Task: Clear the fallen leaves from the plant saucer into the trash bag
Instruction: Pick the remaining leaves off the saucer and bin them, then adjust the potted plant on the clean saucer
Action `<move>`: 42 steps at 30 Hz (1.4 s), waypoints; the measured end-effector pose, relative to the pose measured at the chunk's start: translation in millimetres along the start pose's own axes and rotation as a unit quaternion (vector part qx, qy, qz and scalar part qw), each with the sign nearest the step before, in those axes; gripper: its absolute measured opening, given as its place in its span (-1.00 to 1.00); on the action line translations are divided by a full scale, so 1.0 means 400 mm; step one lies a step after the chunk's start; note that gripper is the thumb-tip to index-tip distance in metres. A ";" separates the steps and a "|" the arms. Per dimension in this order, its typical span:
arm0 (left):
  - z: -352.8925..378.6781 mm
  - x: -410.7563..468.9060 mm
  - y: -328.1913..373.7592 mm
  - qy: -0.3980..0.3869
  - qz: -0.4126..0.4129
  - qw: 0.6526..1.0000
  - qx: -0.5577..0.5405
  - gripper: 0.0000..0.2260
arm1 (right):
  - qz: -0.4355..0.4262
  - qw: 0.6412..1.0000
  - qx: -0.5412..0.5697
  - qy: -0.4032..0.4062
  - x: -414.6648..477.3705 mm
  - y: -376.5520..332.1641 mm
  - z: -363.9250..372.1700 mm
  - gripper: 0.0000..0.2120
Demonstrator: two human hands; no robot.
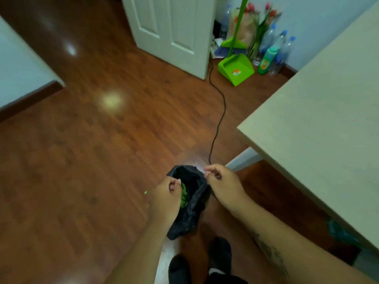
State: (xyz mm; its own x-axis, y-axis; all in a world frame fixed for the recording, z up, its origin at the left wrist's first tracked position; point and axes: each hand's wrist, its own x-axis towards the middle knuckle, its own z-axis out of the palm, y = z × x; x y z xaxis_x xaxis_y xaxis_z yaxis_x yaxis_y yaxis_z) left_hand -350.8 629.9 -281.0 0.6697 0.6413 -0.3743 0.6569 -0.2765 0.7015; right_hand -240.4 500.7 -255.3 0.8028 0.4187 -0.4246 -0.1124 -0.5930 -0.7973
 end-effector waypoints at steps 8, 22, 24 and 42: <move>-0.119 -0.140 0.315 -0.050 0.147 0.988 -0.016 -0.79 | -0.007 0.983 0.086 0.164 -0.296 -0.176 -0.266 -0.87; 0.211 -0.394 0.728 -0.201 0.372 0.905 0.037 -0.67 | 0.071 0.878 0.181 0.437 -0.589 0.072 -0.755 -0.94; 0.287 -0.428 0.774 -0.229 0.391 0.889 0.060 -0.53 | 0.082 0.858 0.182 0.474 -0.613 0.137 -0.835 -0.98; 0.793 -0.421 0.971 -0.264 0.508 0.783 0.244 0.10 | 0.047 0.935 -0.065 0.344 -0.498 0.443 -1.450 -0.21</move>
State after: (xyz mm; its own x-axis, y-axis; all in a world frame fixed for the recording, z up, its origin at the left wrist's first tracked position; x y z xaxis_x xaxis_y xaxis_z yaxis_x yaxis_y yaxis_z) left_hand -98.8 187.6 -138.0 0.8974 -0.4369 -0.0620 -0.3405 -0.7750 0.5324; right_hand -80.5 -86.8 -63.3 0.9848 -0.1555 -0.0777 -0.1655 -0.7021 -0.6926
